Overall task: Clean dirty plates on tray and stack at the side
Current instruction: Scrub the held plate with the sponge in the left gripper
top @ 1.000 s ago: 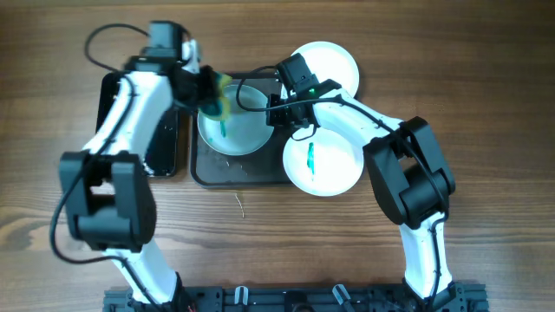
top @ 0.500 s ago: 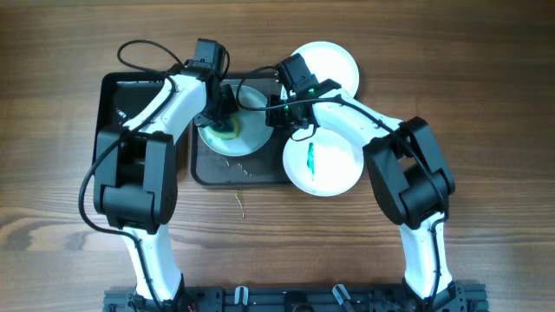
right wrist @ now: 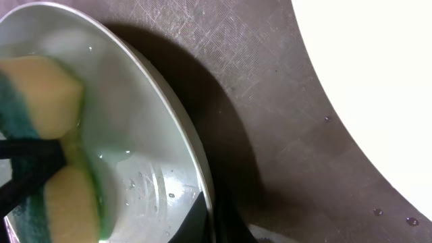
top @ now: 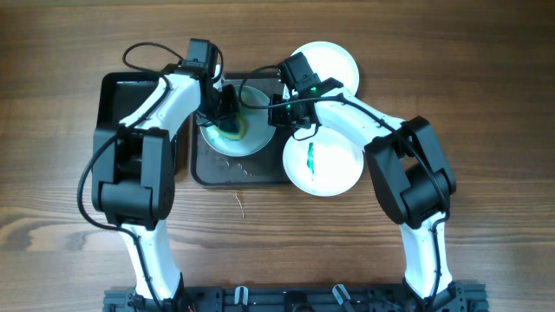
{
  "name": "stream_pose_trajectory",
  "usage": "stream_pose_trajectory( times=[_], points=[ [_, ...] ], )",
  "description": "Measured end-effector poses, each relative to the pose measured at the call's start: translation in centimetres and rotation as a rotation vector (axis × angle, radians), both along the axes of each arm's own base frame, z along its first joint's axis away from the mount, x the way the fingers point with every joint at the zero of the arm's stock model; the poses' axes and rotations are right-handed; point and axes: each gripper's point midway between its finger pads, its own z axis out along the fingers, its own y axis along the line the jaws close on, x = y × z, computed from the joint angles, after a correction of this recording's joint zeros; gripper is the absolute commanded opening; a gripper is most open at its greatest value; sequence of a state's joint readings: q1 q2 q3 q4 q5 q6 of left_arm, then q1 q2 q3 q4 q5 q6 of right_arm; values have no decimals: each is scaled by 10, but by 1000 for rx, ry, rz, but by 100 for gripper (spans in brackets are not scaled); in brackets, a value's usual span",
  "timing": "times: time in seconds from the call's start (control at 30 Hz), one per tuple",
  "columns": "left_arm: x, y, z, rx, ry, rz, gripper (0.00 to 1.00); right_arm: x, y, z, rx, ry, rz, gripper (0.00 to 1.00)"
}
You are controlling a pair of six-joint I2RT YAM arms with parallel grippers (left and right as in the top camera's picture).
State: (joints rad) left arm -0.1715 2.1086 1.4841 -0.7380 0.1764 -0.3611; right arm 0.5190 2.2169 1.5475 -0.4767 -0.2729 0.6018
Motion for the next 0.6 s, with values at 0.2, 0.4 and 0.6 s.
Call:
stream_pose_trajectory(
  times=[0.2, 0.4, 0.6],
  points=[
    [-12, 21, 2, 181, 47, 28, 4, -3, 6, 1, 13, 1, 14, 4],
    [-23, 15, 0, 188, 80, 10, 4, -6, 7, 2, 52, 31, 24, 4],
    [-22, 7, -3, 45, 56, -24, 4, -6, 4, 2, 125, 80, 33, 4]
  ],
)
